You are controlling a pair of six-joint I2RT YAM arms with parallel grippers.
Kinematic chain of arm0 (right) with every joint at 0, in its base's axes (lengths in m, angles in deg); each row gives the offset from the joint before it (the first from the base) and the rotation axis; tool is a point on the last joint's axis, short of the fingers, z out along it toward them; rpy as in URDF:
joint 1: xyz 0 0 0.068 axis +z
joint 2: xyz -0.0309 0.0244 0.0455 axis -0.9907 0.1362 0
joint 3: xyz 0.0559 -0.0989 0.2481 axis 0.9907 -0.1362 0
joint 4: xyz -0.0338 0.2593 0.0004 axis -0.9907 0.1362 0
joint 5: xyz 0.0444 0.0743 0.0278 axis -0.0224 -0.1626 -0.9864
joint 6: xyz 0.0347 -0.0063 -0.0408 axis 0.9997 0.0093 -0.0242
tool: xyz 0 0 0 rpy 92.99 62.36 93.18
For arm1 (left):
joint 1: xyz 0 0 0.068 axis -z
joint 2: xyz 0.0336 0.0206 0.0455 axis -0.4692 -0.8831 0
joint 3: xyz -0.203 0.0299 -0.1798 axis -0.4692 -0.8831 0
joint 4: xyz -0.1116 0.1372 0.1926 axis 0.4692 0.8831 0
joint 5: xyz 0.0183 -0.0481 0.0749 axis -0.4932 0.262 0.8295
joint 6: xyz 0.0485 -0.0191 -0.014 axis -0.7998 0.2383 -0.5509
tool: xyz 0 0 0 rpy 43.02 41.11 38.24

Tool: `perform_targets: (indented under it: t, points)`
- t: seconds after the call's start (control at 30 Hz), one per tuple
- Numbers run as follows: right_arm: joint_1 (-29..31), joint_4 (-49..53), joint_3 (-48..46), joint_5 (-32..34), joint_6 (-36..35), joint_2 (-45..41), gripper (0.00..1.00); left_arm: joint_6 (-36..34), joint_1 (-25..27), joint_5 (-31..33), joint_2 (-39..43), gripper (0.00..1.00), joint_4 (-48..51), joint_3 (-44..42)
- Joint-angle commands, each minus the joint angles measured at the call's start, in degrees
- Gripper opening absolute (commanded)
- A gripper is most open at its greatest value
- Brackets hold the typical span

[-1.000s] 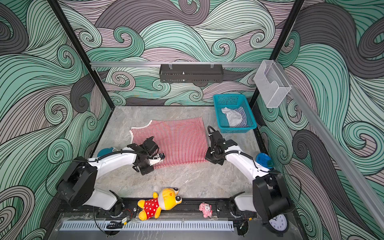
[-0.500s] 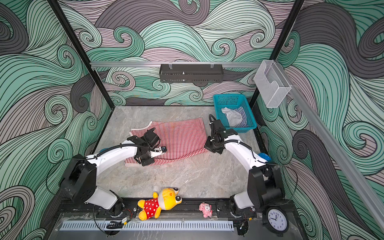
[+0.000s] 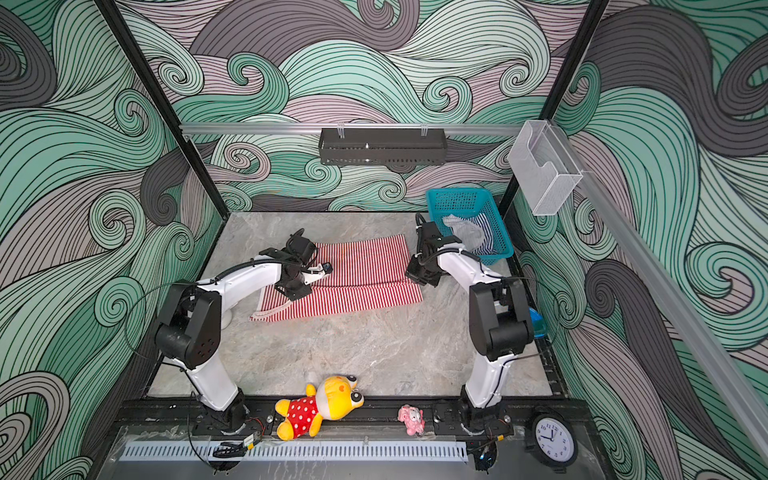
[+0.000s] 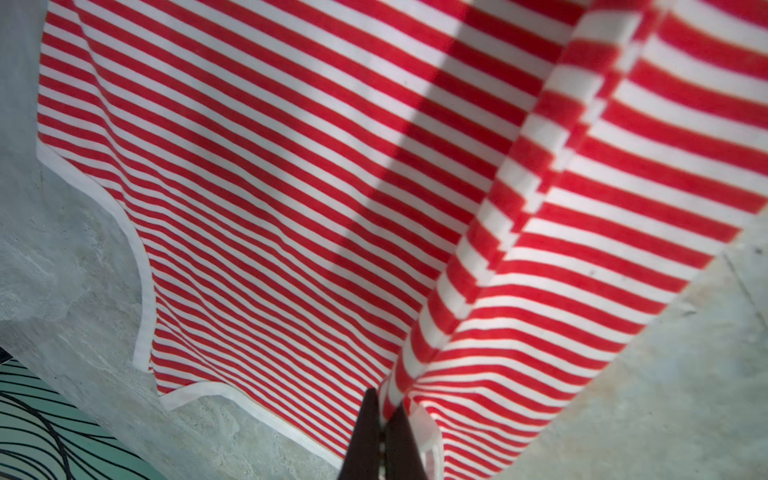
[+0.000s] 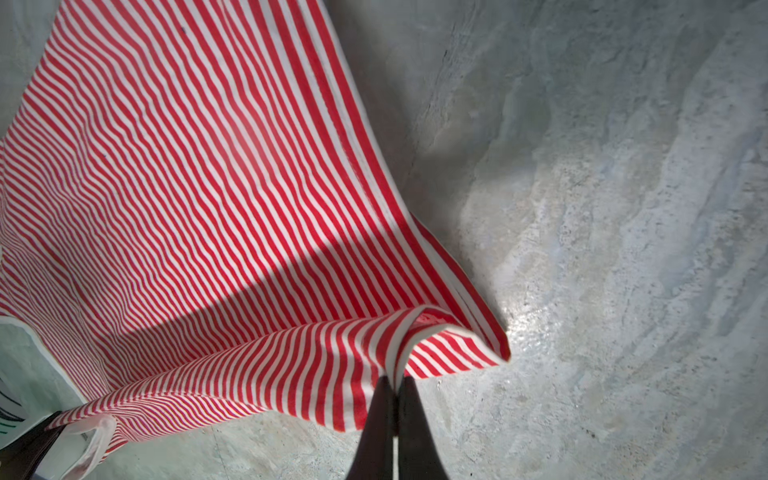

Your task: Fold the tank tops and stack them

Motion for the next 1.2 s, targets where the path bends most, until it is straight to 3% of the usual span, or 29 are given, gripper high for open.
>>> perform_targets:
  t: [0.0, 0.07, 0.2, 0.3, 0.47, 0.77, 0.87, 1.17]
  points:
    - [-0.43, -0.27, 2.91, 0.18, -0.91, 2.41, 0.0, 0.06, -0.58, 2.11, -2.57, 0.0, -3.17, 2.49]
    - [-0.55, -0.26, 4.09, 0.89, -1.09, 3.75, 0.0, 0.77, -0.83, 3.51, -4.17, 0.06, -3.5, 2.81]
    - [-0.48, -0.44, 5.45, 2.2, -2.12, 3.75, 0.33, 3.36, -1.25, 7.73, -5.1, 0.24, -5.71, 1.58]
    - [-0.31, -2.9, 3.32, 2.73, -2.21, 0.89, 0.47, 6.9, -2.14, 11.48, -3.35, 0.3, -7.31, 0.68]
    - [2.0, -4.34, -0.97, 1.48, -2.24, -1.25, 0.43, 11.87, -3.13, 14.3, 1.61, 0.35, -5.47, -2.01]
    - [5.71, -7.04, -4.87, 1.9, -2.12, 3.58, 0.26, 14.99, -3.23, 7.98, 8.52, 0.34, 0.3, -11.7]
    - [5.71, -5.88, -4.55, 3.16, -2.41, 5.1, 0.27, 15.24, -3.22, 7.24, 8.58, 0.34, 0.88, -14.15]
    - [7.59, -4.87, -10.79, 4.68, -1.6, 2.88, 0.35, 15.99, -4.84, 14.47, 1.71, 0.31, -0.13, -16.48]
